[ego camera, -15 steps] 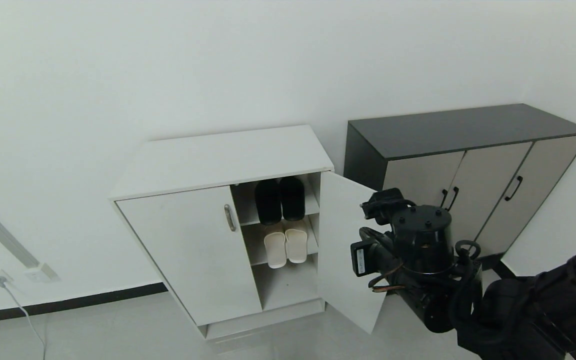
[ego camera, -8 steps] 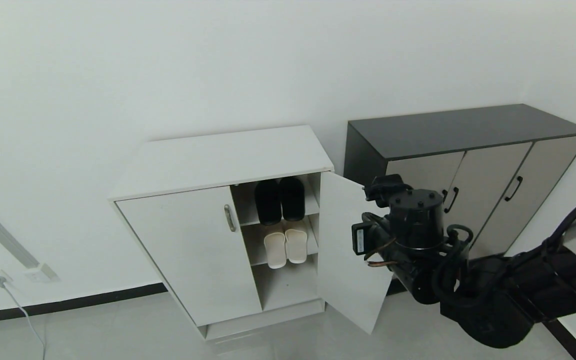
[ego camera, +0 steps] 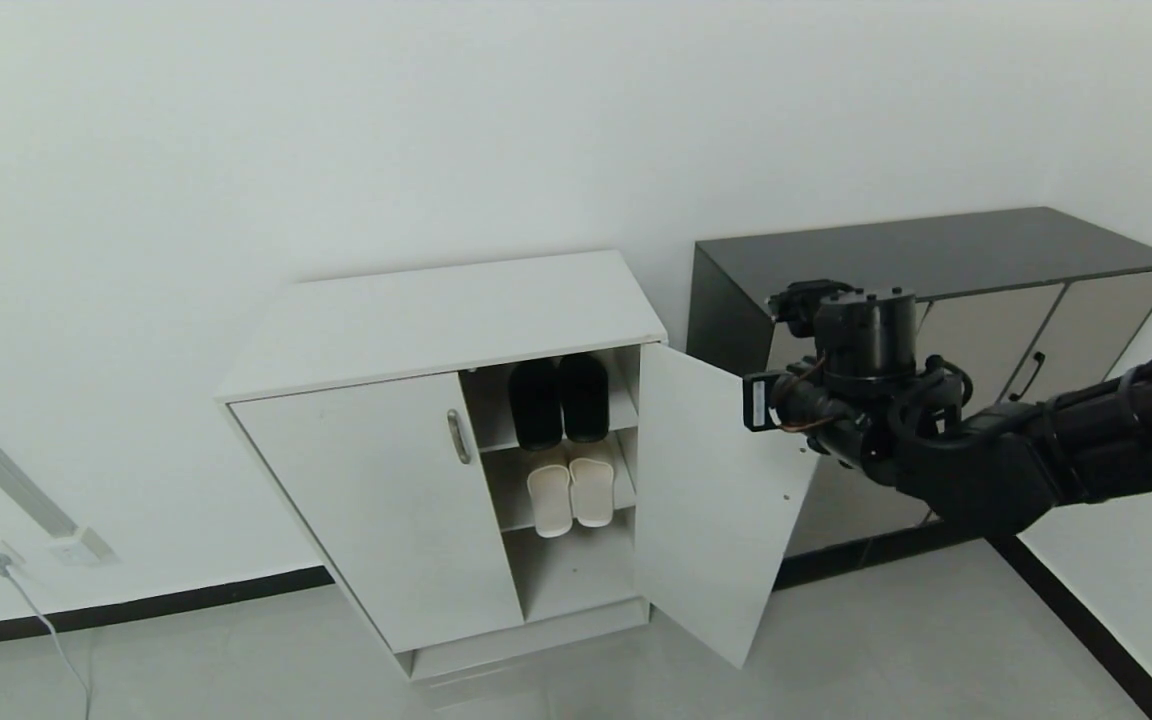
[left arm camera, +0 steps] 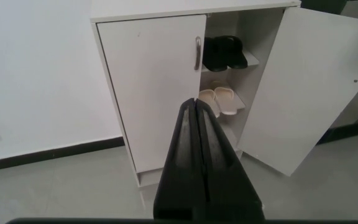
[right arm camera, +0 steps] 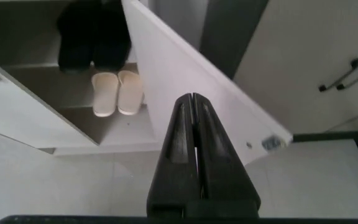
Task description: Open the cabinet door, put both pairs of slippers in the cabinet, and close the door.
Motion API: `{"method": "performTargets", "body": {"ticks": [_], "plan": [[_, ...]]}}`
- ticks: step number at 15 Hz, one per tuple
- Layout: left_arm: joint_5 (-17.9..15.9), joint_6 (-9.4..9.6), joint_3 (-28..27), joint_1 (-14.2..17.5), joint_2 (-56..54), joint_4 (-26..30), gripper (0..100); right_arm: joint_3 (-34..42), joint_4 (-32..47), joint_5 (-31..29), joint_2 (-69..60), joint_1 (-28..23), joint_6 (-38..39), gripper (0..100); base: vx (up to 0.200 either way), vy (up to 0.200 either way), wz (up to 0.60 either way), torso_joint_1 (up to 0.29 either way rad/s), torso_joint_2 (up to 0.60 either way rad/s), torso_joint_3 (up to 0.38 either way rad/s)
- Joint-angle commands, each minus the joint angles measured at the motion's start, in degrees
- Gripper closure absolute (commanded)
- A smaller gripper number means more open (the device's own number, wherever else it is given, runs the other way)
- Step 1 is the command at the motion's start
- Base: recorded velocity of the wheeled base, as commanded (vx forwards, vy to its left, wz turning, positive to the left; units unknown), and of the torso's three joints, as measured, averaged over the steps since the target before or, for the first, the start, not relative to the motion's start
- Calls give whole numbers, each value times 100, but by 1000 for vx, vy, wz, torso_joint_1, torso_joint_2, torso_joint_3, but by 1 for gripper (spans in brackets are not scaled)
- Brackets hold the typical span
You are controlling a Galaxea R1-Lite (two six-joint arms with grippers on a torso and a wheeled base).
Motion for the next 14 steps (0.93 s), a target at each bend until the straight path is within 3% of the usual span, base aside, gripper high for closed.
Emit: {"method": "performTargets", "body": {"ticks": [1, 7, 14], "plan": [[4, 0, 0, -1, 7, 0, 100, -664, 359, 223, 127, -333, 26, 100, 0, 0, 0, 0, 0, 0], [4, 0, 0, -1, 7, 0, 100, -1139, 438, 531, 795, -896, 52, 100, 0, 0, 0, 0, 0, 0], [4, 0, 0, -1, 7, 0, 100, -1244, 412, 566, 1270, -1098, 52, 100, 0, 0, 0, 0, 0, 0]]}}
